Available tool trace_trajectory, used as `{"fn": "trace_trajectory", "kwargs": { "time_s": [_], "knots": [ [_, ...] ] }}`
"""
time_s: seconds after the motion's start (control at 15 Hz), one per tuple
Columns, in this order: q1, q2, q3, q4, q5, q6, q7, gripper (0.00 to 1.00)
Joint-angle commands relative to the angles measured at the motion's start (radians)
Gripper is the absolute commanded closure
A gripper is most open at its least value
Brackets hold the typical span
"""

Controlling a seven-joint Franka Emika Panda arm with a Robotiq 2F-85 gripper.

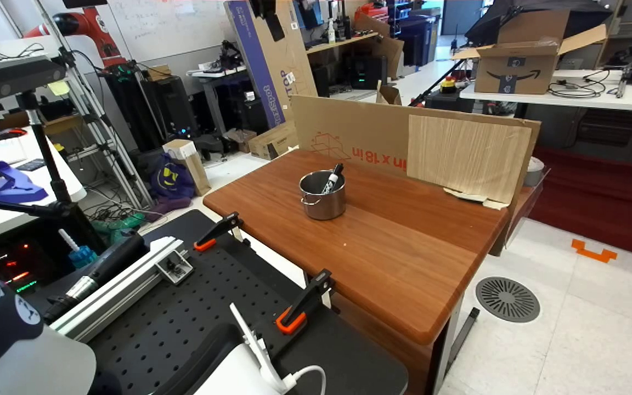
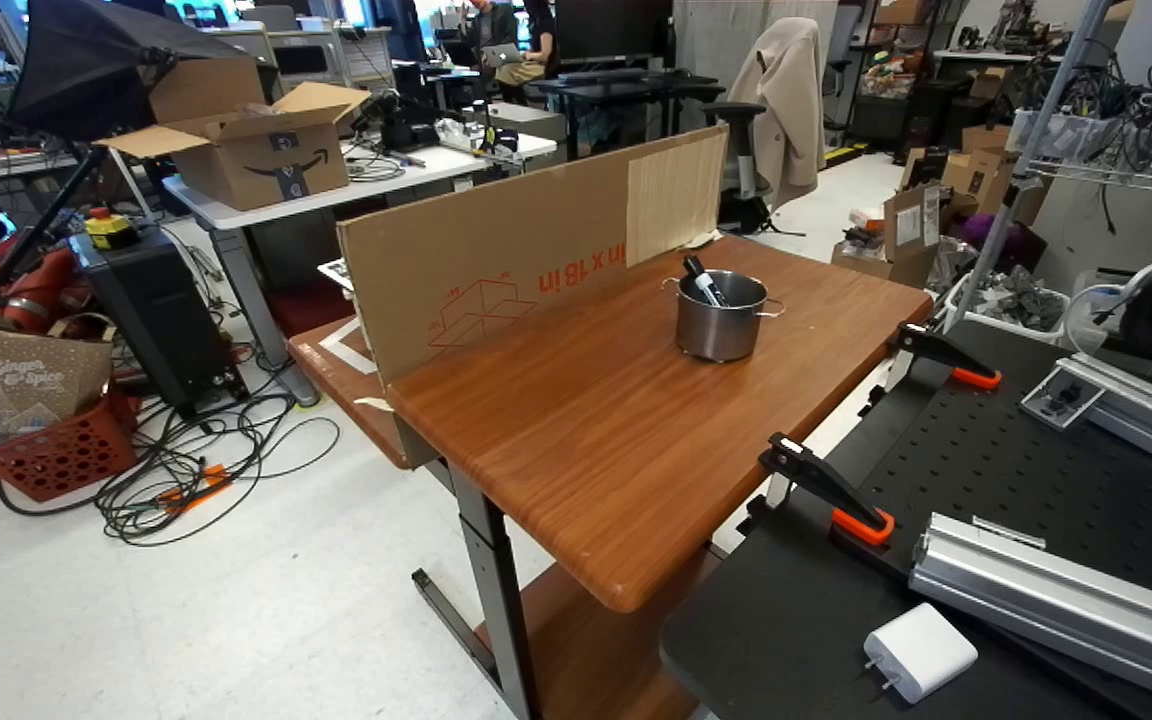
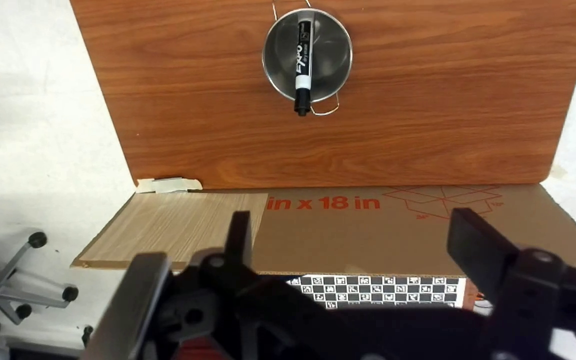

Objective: Remove the marker from the silver pot and place it on the table

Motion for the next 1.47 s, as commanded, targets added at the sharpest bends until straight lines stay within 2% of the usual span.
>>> {"fn": "trace_trajectory", "kwargs": {
  "time_s": [0.0,0.2,0.6,0.93,1.4],
  "knots": [
    [0.014,0.087,-0.034,0.037,-0.040,0.049,0.015,0.00],
    [0.016,0.149,-0.062,0.052,-0.057,0.070,0.010,0.00],
    [0.026,0.269,-0.116,0.049,-0.068,0.185,-0.005,0.00],
    [0.026,0.361,-0.142,0.045,-0.018,0.267,-0.080,0.00],
    [0.033,0.472,-0.161,0.057,-0.013,0.296,-0.139,0.00]
  ]
}}
